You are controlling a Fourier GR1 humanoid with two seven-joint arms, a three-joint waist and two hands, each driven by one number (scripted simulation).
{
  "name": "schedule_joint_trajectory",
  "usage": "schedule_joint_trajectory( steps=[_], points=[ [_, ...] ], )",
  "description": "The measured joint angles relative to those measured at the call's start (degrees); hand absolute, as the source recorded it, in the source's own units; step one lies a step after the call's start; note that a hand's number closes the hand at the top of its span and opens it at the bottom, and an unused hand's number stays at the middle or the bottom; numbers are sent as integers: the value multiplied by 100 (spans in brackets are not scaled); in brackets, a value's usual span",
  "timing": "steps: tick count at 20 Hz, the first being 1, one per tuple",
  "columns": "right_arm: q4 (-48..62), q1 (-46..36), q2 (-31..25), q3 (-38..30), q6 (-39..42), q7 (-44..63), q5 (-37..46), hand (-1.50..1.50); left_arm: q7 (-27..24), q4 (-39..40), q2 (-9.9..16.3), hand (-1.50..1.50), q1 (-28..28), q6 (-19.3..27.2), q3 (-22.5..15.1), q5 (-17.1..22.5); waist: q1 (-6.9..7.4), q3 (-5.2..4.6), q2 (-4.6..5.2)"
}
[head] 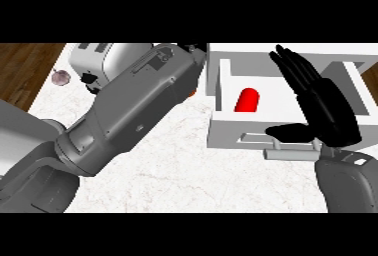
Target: Pick up the can, place it into the drawer and close the drawer
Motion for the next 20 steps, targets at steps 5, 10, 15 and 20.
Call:
schedule_joint_trajectory(
  steps=[5, 10, 15, 20],
  points=[
    [1251, -540, 44, 263, -605, -28, 767, -150, 133, -304, 277, -150, 277, -71, 19, -124, 30, -1, 5],
    [2653, -1091, 136, 200, -1339, -106, 1204, -150, 401, -775, 673, -150, 534, -69, 35, -252, 60, 1, 5],
    [3952, -1584, 139, 41, -2159, -161, 1595, -150, 656, -1255, 1038, -150, 746, -41, 29, -405, 72, -23, -19],
    [5061, -2171, 102, -172, -2939, -267, 1832, -150, 810, -1613, 1274, -150, 969, -47, 82, -525, 97, -64, -41]
  ],
)
